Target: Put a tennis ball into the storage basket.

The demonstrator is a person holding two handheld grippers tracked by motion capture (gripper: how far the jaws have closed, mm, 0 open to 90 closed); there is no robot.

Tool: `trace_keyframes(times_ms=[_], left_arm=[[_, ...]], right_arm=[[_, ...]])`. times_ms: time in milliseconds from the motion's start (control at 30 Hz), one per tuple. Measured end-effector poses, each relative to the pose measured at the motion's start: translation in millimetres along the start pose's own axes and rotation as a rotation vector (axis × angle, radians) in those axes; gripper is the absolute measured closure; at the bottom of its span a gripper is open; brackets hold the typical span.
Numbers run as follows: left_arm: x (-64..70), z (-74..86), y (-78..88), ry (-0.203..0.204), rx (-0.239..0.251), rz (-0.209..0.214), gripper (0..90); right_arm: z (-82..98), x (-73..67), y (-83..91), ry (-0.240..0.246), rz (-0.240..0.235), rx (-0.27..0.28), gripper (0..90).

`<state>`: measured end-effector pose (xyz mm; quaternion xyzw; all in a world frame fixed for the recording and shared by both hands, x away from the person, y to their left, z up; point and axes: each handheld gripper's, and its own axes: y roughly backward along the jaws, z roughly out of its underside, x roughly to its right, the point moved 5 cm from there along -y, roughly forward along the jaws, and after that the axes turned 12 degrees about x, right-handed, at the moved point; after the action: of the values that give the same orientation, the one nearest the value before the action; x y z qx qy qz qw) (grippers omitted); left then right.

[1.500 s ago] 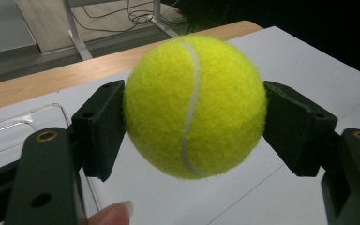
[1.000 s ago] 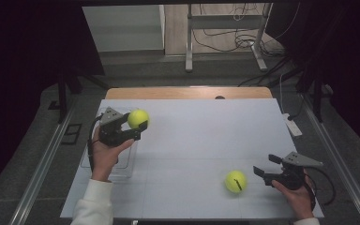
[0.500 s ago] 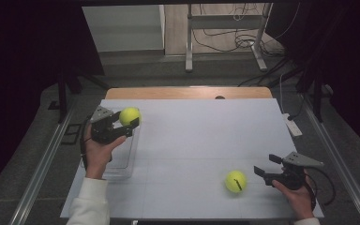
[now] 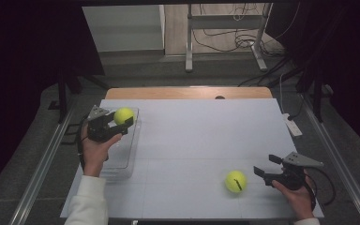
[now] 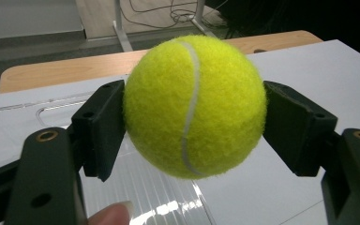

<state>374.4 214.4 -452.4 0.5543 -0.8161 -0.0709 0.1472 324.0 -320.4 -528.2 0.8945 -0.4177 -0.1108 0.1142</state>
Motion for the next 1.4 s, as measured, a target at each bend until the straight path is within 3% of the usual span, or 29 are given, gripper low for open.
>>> trace_keyframes(times_ms=[233,633,1400], left_arm=[[-6.3,-6.4,-1.1,0.003,-0.001,-0.029,26.8],[-20.9,-8.4,-8.5,-0.009,-0.065,-0.096,26.8],[-40.4,-4.7,-20.2,-0.003,-0.138,-0.152,26.8]], right_arm=[[0.6,0.8,2.1,-0.009,0.004,0.004,13.5],[0.5,0.4,1.6,-0.01,-0.001,0.005,13.5],[1.3,0.0,0.4,-0.005,-0.001,-0.001,13.5]])
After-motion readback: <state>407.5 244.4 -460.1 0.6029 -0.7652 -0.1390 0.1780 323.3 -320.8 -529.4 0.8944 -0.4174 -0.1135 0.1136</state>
